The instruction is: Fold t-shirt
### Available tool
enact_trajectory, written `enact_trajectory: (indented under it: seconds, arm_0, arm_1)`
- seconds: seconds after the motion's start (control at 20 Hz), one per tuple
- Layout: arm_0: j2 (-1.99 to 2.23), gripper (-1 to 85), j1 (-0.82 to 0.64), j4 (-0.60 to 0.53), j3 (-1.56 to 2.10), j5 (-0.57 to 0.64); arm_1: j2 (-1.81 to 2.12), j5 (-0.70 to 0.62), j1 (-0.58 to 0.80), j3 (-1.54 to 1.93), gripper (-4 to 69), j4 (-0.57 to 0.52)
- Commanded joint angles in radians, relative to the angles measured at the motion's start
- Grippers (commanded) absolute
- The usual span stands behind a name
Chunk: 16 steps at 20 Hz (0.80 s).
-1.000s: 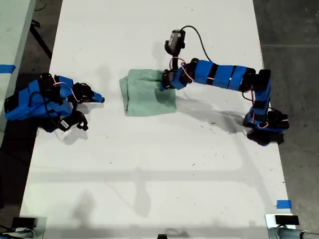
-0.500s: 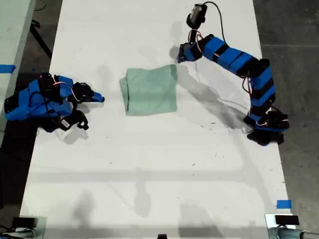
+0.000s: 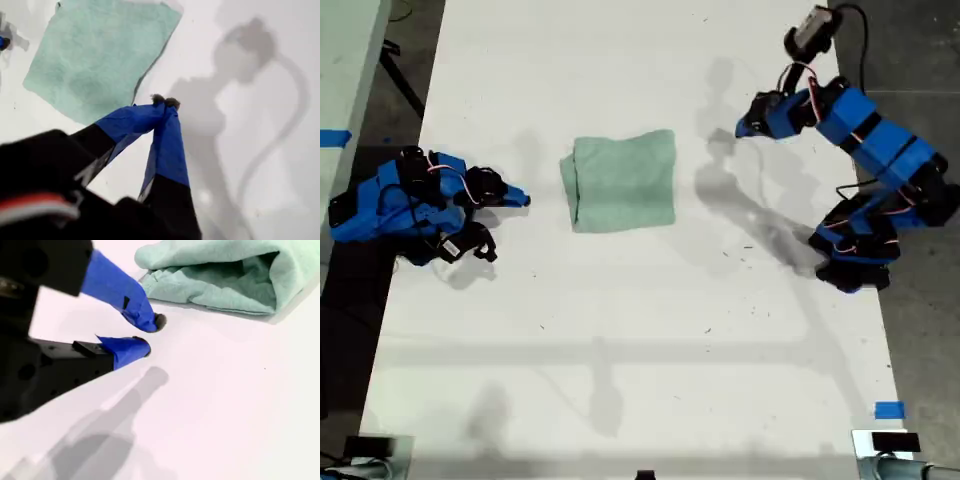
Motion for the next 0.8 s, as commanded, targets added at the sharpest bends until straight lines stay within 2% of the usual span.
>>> enact_trajectory:
  seconds: [0.0,0.1,0.2,0.3,0.35,0.45,0.5,0.55,0.7,0.75]
  arm_0:
    - [0.003,5.8,0.005,0.003,-0.006,-0.005]
    - [0.003,5.8,0.005,0.003,-0.006,-0.005]
    - [0.003,5.8,0.005,0.003,-0.006,-0.005]
    - [0.003,5.8,0.005,0.003,-0.006,-0.005]
    - [0.003,5.8,0.005,0.003,-0.006,-0.005]
    - [0.003,5.8,0.005,0.003,-0.006,-0.005]
    - [0.003,5.8,0.005,0.003,-0.006,-0.005]
    - [0.003,5.8,0.006,0.003,-0.006,-0.005]
    - [0.003,5.8,0.006,0.003,-0.006,-0.005]
    - [0.003,5.8,0.006,0.003,-0.006,-0.003]
  arm_1:
    - [0.397,0.216,-0.133,0.337,-1.3,0.011]
    - [0.612,0.397,-0.235,0.574,-1.3,0.026]
    - [0.930,0.571,-0.331,0.790,-1.3,0.086]
    - [1.209,0.712,-0.388,0.951,-1.3,0.241]
    - [1.193,0.719,-0.416,0.969,-1.3,0.235]
    - [1.195,0.821,-0.425,0.986,-0.7,0.209]
    - [1.195,0.788,-0.420,0.988,1.0,0.207]
    - [1.195,0.641,-0.417,0.988,1.5,0.209]
    - [1.197,-0.037,-0.430,0.988,1.2,0.198]
    - [1.198,-0.015,-0.433,0.989,1.0,0.201]
